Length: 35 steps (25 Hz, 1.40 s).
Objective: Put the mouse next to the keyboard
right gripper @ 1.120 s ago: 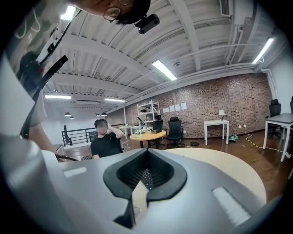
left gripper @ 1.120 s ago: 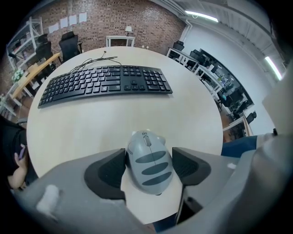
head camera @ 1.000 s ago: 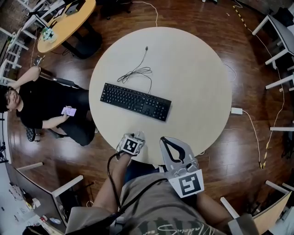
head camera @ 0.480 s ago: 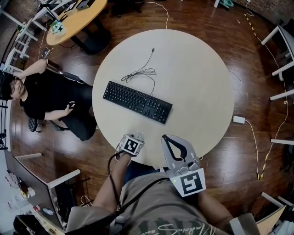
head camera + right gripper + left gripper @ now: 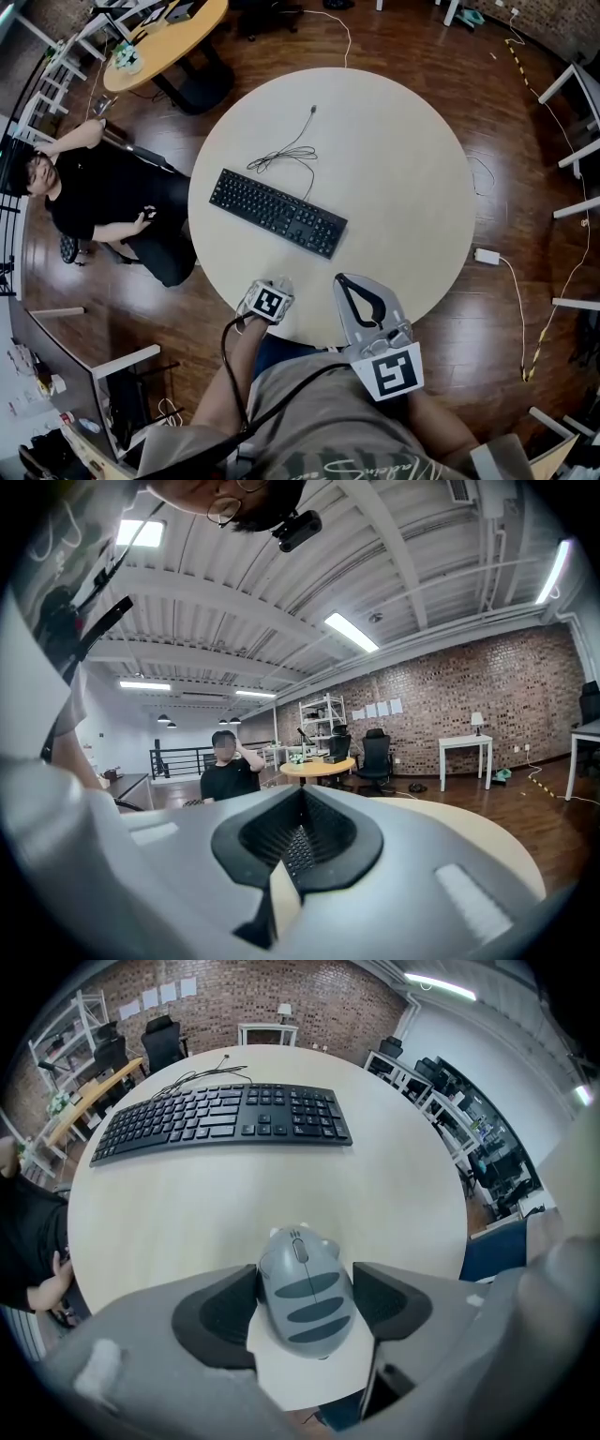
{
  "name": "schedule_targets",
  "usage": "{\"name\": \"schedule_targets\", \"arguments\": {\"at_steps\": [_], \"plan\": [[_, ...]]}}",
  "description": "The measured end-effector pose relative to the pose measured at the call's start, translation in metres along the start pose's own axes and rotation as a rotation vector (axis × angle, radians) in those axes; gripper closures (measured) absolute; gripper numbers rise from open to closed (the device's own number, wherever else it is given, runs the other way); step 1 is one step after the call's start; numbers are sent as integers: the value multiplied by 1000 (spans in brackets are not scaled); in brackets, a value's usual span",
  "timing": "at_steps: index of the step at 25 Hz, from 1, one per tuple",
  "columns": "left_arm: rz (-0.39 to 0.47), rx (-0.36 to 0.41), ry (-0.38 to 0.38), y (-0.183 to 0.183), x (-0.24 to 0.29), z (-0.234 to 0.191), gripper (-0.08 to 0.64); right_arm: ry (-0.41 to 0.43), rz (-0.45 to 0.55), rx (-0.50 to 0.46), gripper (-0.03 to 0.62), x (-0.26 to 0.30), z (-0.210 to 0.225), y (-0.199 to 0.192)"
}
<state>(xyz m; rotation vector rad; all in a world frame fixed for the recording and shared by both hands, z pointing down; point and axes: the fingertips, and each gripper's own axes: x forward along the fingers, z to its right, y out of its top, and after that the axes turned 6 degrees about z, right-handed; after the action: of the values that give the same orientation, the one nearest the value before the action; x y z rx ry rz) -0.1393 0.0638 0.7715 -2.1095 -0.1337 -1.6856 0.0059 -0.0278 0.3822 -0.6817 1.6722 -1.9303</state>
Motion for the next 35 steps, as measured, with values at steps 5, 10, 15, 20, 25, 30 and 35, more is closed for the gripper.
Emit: {"name": "schedule_targets", "arguments": {"at_steps": [5, 10, 15, 20, 25, 30, 35], "plan": [[6, -3, -4, 5, 5, 11, 222, -5, 6, 1, 586, -6, 9, 4], [-9, 5, 21, 5, 4, 11, 222, 2, 7, -16, 587, -13, 15, 4], [-1, -21, 22, 7, 5, 16, 222, 1, 5, -10, 586, -22, 21, 3], [20, -34, 12, 13, 10, 25, 222, 4, -2, -10, 586, -30, 27, 1], [50, -69, -27, 19, 12, 41, 222, -8, 11, -12, 586, -37, 33, 3], [49, -75, -33, 20, 17, 47, 222, -15, 8, -15, 586, -46, 40, 4], [53, -124, -20, 23, 14, 54, 222, -36, 27, -1, 586, -54, 53, 7]]}}
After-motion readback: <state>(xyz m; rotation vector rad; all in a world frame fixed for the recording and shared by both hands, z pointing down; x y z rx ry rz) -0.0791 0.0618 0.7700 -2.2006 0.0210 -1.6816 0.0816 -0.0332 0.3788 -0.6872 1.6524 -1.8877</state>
